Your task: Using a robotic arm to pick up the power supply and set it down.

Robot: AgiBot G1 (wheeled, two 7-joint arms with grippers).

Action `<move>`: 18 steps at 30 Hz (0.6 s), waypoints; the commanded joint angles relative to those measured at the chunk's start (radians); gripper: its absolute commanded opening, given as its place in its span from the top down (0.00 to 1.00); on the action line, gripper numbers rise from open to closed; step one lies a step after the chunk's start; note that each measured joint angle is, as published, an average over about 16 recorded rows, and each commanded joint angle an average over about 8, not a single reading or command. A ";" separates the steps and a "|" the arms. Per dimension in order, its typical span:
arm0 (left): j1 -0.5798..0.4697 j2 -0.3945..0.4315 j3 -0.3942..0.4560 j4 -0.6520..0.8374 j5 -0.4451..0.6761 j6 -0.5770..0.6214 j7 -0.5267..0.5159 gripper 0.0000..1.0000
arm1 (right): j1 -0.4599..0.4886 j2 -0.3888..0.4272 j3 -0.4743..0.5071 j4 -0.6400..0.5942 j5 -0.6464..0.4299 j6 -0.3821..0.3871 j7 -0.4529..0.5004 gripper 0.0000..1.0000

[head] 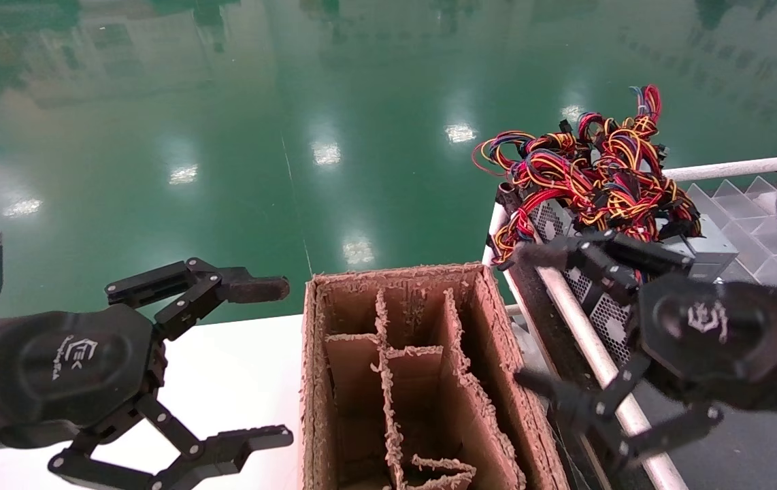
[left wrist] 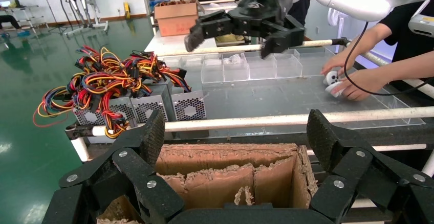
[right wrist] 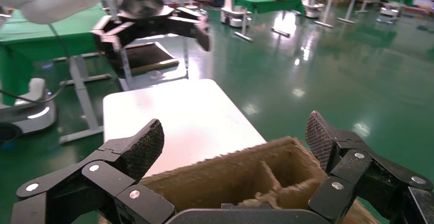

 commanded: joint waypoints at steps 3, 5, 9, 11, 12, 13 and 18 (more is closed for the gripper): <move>0.000 0.000 0.000 0.000 0.000 0.000 0.000 0.00 | -0.029 -0.012 0.018 0.026 0.006 -0.019 -0.011 0.00; 0.000 0.000 0.000 0.000 0.000 0.000 0.000 0.00 | -0.041 -0.017 0.026 0.037 0.009 -0.027 -0.016 0.00; 0.000 0.000 0.000 0.000 0.000 0.000 0.000 0.00 | -0.061 -0.026 0.039 0.056 0.013 -0.040 -0.024 0.00; 0.000 0.000 0.000 0.000 0.000 0.000 0.000 0.00 | -0.067 -0.028 0.042 0.061 0.015 -0.044 -0.026 0.00; 0.000 0.000 0.000 0.000 0.000 0.000 0.000 0.00 | -0.068 -0.029 0.043 0.062 0.015 -0.045 -0.026 0.00; 0.000 0.000 0.000 0.000 0.000 0.000 0.000 0.00 | -0.071 -0.030 0.045 0.064 0.016 -0.047 -0.027 0.00; 0.000 0.000 0.000 0.000 0.000 0.000 0.000 0.00 | -0.068 -0.029 0.044 0.062 0.016 -0.045 -0.026 0.00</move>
